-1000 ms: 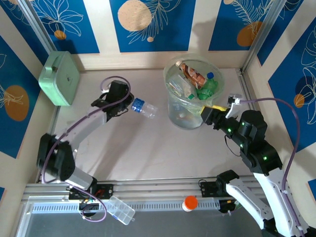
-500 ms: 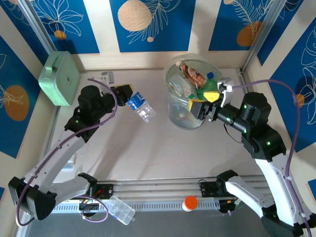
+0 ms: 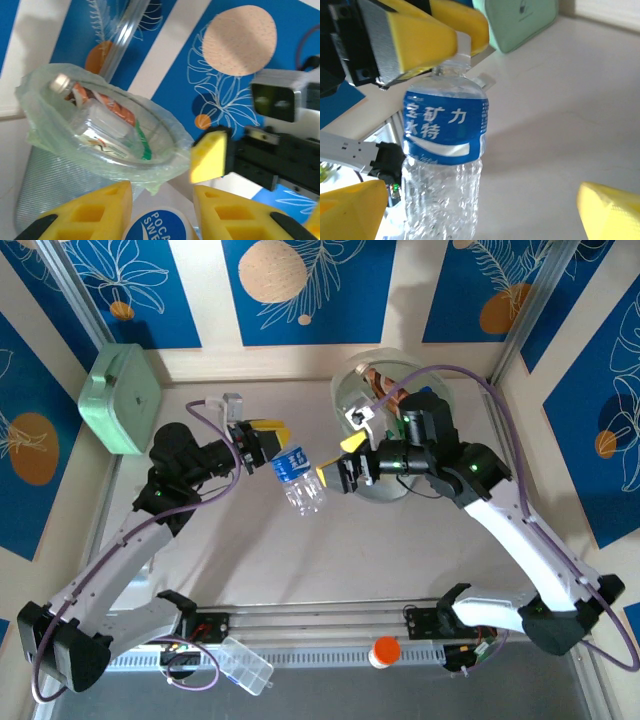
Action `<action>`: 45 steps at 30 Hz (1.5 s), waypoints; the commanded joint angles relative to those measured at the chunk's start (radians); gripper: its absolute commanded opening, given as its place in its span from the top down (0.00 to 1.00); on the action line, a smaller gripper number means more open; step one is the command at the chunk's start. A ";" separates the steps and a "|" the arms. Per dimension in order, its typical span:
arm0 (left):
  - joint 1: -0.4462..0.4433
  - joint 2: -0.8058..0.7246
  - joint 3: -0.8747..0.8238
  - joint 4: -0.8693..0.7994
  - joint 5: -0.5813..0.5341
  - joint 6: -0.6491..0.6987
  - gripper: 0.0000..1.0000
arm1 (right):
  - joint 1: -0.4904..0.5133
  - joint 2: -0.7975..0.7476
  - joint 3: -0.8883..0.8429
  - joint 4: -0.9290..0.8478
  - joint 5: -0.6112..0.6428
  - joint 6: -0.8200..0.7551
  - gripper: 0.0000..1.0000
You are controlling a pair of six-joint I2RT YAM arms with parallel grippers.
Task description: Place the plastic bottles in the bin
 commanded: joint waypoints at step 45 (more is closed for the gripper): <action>-0.033 -0.213 0.064 -0.266 -0.367 0.233 0.15 | -0.040 0.007 -0.065 0.210 -0.094 0.240 0.54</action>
